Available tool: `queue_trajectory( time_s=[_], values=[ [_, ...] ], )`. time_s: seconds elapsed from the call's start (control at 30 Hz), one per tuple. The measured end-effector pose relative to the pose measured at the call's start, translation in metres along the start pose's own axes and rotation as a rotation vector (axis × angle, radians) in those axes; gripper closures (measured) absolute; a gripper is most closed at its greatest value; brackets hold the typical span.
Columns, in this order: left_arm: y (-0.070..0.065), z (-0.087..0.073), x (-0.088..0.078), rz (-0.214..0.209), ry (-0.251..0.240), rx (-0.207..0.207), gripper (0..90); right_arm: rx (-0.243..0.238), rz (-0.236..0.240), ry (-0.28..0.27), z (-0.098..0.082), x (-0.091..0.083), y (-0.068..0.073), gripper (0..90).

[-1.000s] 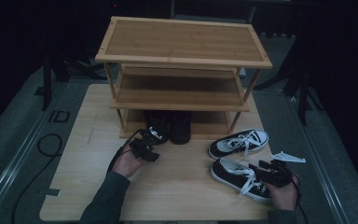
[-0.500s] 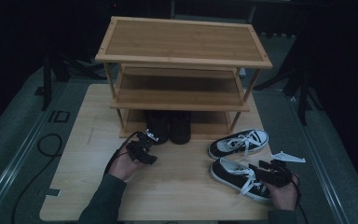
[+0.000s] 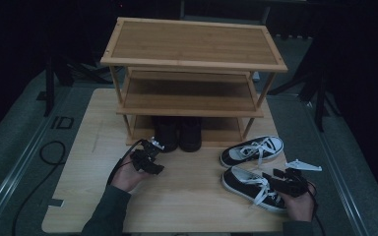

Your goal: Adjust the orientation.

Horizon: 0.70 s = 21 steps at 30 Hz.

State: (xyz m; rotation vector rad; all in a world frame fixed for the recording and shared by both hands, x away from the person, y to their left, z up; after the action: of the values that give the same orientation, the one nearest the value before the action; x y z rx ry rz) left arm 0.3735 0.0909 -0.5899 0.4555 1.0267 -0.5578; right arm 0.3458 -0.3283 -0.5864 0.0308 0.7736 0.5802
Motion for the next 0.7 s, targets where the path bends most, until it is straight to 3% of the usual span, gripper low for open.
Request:
queue_trajectory(
  time_s=[0.17, 0.3, 0.7],
  values=[
    [0.000, -0.002, 0.000, 0.000, 0.013, 0.012, 50.9, 0.001, -0.005, -0.003, 0.001, -0.001, 0.001, 43.1],
    [0.001, -0.002, -0.004, -0.002, -0.006, -0.014, 50.9, -0.013, -0.002, 0.001, 0.005, -0.003, 0.004, 42.9],
    [0.007, -0.012, -0.006, -0.003, 0.005, -0.038, 49.6, -0.022, 0.006, 0.076, 0.016, -0.002, 0.010, 46.6]
  ],
)
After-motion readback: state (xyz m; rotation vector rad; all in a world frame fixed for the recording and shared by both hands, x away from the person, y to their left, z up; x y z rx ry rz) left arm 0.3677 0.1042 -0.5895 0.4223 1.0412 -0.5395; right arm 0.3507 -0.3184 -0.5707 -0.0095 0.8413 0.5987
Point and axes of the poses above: each handheld gripper's, and its own axes: x roughly forward along the jaws, z roughly out of its top, y roughly to its left, the point moved 8 cm from there along x, roughly forward along the jaws, and after that the axes turned 8 degrees about z, right-handed, at the moved point
